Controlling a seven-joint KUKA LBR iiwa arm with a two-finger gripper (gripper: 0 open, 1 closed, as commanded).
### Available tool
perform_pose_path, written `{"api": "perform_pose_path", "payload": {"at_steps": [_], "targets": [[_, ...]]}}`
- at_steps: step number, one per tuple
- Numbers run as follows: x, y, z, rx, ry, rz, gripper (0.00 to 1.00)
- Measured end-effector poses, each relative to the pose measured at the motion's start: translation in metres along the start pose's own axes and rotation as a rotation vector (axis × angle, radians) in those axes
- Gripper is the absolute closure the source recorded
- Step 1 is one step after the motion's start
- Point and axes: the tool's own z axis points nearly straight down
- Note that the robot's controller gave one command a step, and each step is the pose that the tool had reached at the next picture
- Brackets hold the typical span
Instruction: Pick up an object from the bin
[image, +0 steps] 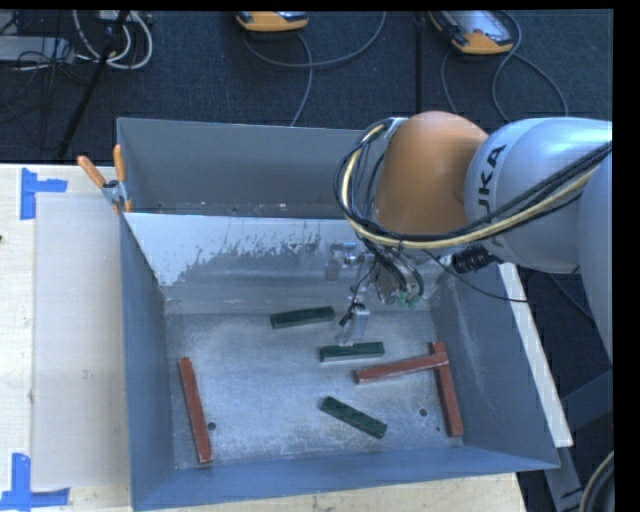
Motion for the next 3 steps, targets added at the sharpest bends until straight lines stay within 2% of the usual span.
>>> {"api": "perform_pose_path", "payload": {"at_steps": [1, 2, 3], "targets": [[0.000, -0.005, 0.085, 0.001, 0.007, -0.142, 0.00], [-0.003, -0.005, 0.078, 0.000, -0.002, -0.140, 1.00], [0.013, 0.013, -0.082, 0.001, -0.011, -0.141, 1.00]]}}
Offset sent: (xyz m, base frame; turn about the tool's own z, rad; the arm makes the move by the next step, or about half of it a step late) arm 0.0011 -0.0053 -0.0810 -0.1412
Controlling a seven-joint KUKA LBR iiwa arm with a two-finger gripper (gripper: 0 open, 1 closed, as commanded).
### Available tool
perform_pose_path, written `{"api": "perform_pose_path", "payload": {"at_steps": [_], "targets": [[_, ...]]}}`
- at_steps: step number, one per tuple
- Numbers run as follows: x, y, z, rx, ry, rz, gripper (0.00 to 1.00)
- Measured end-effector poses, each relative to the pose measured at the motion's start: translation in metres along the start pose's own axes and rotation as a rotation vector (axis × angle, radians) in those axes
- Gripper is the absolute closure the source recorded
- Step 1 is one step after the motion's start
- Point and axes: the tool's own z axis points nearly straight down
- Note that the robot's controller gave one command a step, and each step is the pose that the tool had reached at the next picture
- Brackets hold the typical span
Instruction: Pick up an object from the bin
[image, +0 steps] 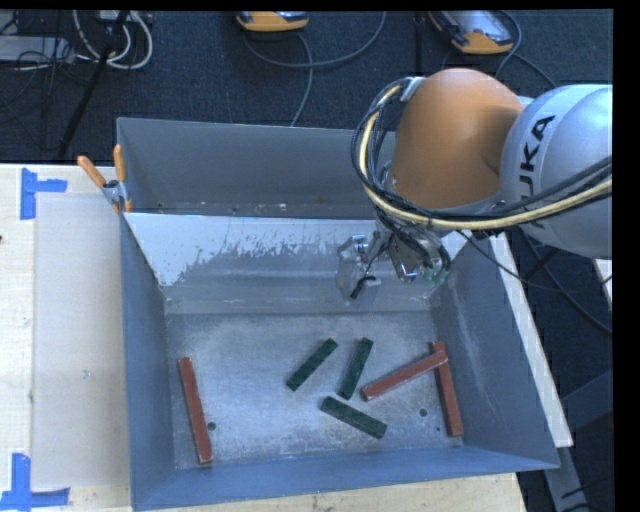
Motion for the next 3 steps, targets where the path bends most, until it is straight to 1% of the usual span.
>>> {"api": "perform_pose_path", "payload": {"at_steps": [1, 2, 3], "targets": [[0.001, 0.000, 0.005, 0.000, 0.009, 0.001, 0.00], [0.042, -0.022, 0.160, -0.005, 0.017, -0.348, 0.00], [0.072, -0.021, 0.170, -0.004, 0.011, -0.363, 0.00]]}}
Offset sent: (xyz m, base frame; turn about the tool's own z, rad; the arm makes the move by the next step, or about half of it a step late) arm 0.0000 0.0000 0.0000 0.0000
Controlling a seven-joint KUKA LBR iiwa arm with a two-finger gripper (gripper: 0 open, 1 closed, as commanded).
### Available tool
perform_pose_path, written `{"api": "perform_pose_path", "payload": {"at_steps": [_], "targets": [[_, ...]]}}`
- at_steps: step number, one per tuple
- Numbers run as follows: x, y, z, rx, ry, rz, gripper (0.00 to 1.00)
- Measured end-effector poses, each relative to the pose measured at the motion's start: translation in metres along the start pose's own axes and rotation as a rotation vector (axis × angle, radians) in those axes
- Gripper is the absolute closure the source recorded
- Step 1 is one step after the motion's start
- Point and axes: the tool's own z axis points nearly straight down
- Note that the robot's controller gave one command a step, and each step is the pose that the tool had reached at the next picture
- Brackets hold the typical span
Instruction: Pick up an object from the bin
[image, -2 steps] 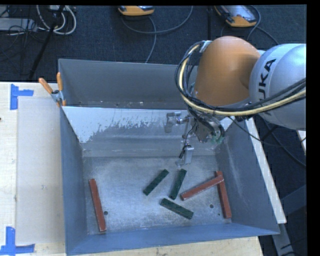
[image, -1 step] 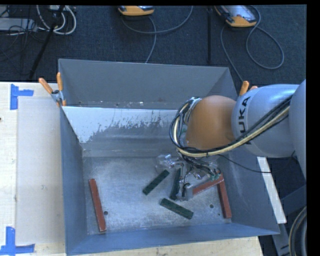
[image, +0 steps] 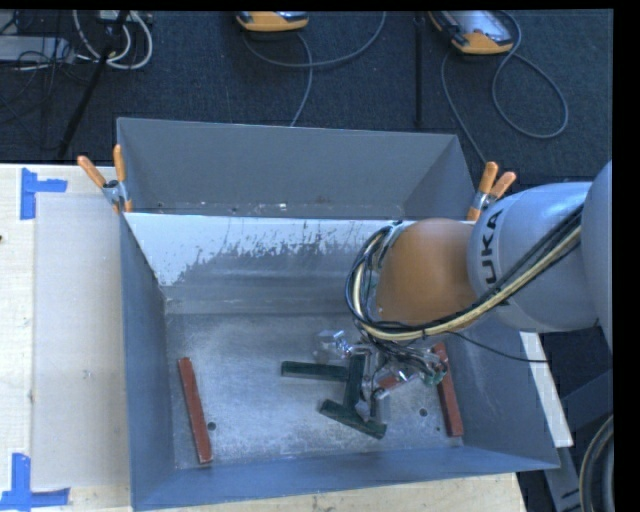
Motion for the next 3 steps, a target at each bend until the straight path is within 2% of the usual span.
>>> {"api": "perform_pose_path", "payload": {"at_steps": [1, 2, 3], "targets": [[-0.001, -0.001, -0.002, 0.001, -0.002, -0.001, 1.00], [-0.001, -0.001, -0.001, 0.001, -0.003, 0.000, 0.00], [0.025, 0.047, -0.044, -0.001, 0.001, 0.180, 0.00]]}}
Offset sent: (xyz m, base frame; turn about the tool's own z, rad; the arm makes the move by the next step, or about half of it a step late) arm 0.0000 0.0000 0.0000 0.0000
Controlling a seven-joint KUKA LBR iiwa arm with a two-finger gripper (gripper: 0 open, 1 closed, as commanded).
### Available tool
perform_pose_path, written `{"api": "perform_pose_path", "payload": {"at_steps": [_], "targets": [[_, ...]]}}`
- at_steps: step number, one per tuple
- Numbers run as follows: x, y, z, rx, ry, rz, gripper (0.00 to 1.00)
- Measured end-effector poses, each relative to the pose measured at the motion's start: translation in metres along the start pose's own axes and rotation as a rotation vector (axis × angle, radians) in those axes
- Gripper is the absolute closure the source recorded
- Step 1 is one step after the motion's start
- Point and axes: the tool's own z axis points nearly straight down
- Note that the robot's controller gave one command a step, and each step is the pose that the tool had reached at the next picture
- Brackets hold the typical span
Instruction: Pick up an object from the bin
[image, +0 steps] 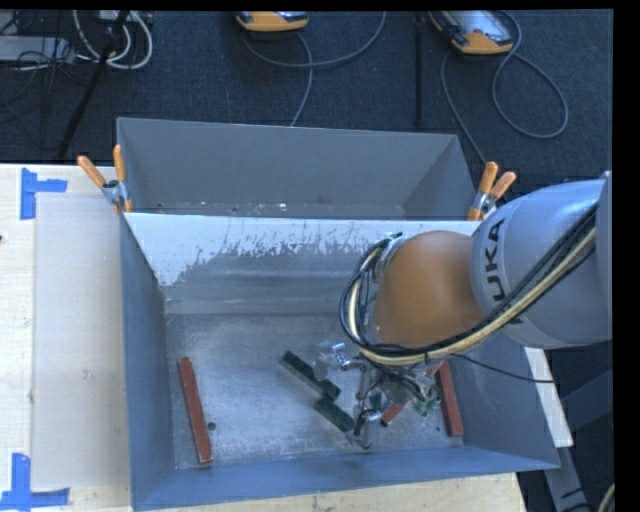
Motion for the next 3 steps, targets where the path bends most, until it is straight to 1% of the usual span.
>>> {"api": "perform_pose_path", "payload": {"at_steps": [1, 2, 3], "targets": [[-0.027, -0.025, -0.012, 0.002, -0.003, 0.443, 0.00], [-0.011, -0.020, 0.047, 0.001, 0.007, 0.496, 0.00], [-0.013, -0.020, 0.043, 0.001, 0.004, 0.492, 1.00]]}}
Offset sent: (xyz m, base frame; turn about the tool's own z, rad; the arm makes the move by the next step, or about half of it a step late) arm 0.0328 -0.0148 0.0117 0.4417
